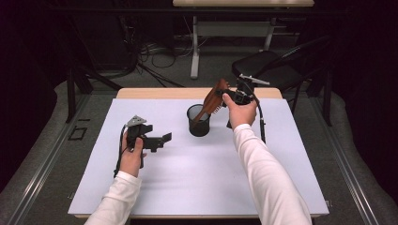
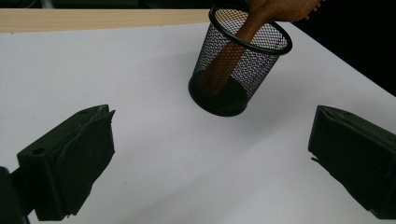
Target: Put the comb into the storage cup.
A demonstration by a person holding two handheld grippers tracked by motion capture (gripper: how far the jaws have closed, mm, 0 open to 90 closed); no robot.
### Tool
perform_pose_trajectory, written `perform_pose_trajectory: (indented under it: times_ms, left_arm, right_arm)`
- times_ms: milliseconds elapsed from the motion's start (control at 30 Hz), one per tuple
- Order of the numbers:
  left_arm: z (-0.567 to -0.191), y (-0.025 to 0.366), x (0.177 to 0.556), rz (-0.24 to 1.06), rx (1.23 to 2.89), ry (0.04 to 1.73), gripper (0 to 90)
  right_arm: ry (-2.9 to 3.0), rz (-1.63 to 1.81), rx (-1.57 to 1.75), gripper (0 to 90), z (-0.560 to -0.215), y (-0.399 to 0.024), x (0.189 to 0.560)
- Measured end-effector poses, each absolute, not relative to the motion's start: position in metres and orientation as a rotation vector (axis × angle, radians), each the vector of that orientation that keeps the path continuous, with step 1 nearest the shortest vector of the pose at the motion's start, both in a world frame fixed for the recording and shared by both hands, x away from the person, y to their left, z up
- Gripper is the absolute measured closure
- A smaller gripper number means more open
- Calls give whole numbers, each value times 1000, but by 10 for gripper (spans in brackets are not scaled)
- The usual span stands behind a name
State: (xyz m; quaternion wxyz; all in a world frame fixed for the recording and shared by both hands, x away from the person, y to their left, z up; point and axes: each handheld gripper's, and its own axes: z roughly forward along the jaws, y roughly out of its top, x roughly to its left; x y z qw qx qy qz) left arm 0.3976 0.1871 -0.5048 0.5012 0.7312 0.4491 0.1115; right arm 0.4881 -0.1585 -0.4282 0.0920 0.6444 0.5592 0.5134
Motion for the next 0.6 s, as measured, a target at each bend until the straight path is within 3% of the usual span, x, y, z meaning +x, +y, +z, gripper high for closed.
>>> perform_pose_trajectory:
  times_ms: [600]
  left_arm:
    - [-506, 187, 398, 267, 1770, 1090, 5]
  right_arm:
    - [1662, 1524, 1905, 505, -431, -159, 487]
